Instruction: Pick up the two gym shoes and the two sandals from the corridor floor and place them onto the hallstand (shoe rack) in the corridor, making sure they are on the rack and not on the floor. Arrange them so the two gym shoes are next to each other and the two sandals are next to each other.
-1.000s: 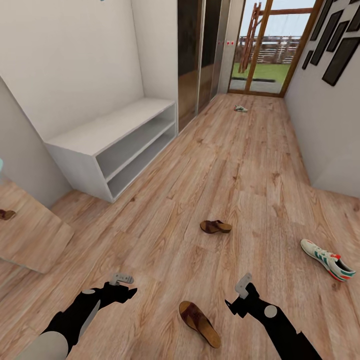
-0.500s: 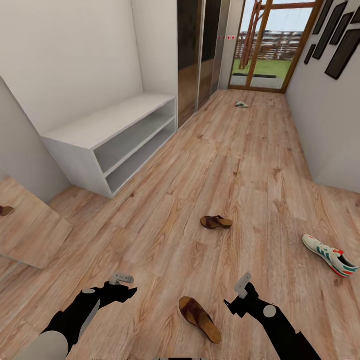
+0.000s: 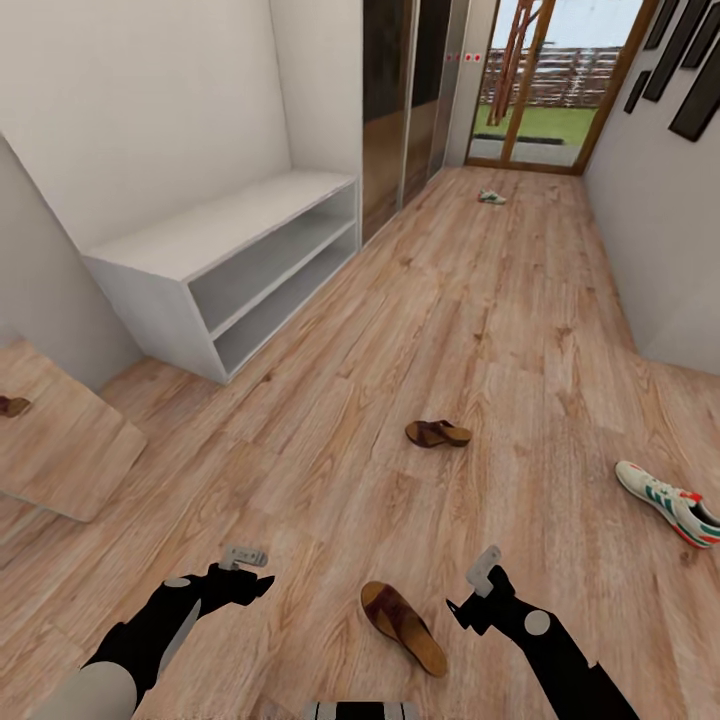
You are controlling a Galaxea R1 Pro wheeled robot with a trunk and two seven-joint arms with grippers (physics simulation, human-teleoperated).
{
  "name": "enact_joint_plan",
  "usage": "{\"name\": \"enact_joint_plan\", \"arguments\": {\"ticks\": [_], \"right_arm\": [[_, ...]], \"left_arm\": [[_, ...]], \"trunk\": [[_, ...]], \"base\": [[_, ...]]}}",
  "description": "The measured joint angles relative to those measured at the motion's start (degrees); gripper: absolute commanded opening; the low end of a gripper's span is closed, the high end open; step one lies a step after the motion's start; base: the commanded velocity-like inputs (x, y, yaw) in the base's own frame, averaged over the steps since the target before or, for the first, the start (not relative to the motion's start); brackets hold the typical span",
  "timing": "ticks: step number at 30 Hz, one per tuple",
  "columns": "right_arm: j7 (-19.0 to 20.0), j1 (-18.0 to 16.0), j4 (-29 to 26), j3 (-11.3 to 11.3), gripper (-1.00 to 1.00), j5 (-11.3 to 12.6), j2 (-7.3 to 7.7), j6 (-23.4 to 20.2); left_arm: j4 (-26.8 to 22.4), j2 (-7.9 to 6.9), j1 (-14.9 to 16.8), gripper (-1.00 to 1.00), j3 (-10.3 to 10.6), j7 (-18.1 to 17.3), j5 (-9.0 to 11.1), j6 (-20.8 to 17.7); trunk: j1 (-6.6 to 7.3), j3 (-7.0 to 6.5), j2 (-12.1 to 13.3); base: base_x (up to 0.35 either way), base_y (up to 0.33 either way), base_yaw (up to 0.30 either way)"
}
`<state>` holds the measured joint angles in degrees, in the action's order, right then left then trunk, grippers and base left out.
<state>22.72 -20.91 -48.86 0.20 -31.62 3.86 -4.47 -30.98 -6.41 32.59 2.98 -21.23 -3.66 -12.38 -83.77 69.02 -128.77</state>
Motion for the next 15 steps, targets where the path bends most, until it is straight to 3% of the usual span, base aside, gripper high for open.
{"name": "enact_joint_plan", "arguments": {"ticks": [4,15], "right_arm": [[-0.02,0.00,-0.03,-0.02,1.00,0.00,0.00,0.00],[-0.04,-0.01,-0.02,-0.10,1.00,0.01,0.00,-0.01]], "left_arm": [[0.04,0.02,-0.03,1.00,0.00,0.02,0.02,0.01],[0.06,-0.05,-0.07,1.00,0.00,0.02,0.08,0.03]], "trunk": [[-0.88,0.93,-1.61],[-0.88,1.08,-1.62]], "base": [[0.000,0.000,0.037],[0.000,0.000,0.017]]}}
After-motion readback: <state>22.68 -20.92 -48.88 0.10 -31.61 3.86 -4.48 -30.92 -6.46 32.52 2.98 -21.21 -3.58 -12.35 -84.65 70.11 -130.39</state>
